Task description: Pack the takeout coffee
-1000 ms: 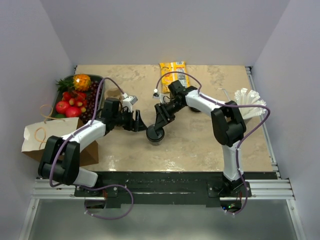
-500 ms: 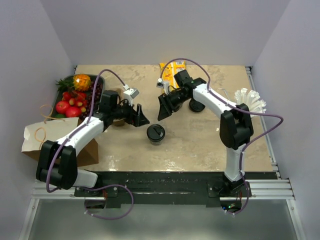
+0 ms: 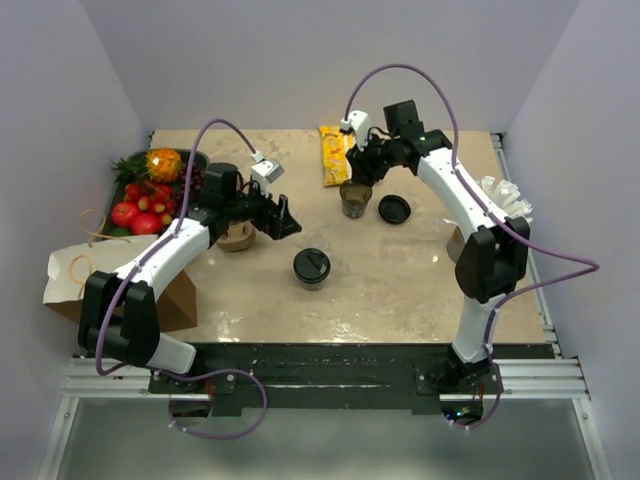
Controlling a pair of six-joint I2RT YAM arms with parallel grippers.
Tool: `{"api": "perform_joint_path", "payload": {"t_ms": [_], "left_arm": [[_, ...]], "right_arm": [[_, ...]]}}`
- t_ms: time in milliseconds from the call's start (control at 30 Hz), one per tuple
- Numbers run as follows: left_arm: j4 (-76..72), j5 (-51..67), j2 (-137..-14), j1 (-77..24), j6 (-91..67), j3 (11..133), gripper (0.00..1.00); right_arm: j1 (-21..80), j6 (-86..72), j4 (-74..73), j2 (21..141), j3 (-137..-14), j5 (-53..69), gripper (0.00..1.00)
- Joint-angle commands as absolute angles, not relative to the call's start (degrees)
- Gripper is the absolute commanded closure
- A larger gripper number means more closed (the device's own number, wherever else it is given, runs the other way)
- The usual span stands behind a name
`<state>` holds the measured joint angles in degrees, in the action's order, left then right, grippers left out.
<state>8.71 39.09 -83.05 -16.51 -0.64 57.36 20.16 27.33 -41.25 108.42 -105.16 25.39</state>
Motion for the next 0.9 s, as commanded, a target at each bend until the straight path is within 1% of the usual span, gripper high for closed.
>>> {"api": "perform_joint_path", "payload": {"t_ms": [0, 167, 333, 467, 600, 767, 867], "left_arm": [[8.5, 38.3, -82.4, -16.3, 1.4, 60.2, 0.04], [8.5, 38.6, -80.8, -16.3, 1.8, 59.3, 0.04], [9.1, 37.4, -79.0, -16.3, 2.8, 58.1, 0.04], [9.4, 37.3, -78.6, -16.3, 2.9, 57.7, 0.05], [9.2, 37.3, -78.6, -16.3, 2.5, 57.7, 0.04], [9.1, 36.7, -78.6, -16.3, 2.5, 58.1, 0.04], [9.1, 36.8, -78.7, -16.3, 2.5, 58.1, 0.04]], "right_arm": [[21.0, 45.5, -47.3, 113.2, -109.4, 22.7, 0.54], [21.1, 50.6, -54.3, 117.9, -115.1, 24.6, 0.54], [21.4, 51.3, -53.5, 118.3, -113.2, 24.5, 0.52], [22.3, 51.9, -53.4, 119.4, -111.4, 23.5, 0.52], [23.1, 52.4, -53.6, 120.9, -111.5, 23.3, 0.54], [23.6, 52.5, -53.5, 121.2, -111.1, 22.8, 0.61], [24.1, 52.4, -52.9, 121.2, -110.1, 21.7, 0.62]]}}
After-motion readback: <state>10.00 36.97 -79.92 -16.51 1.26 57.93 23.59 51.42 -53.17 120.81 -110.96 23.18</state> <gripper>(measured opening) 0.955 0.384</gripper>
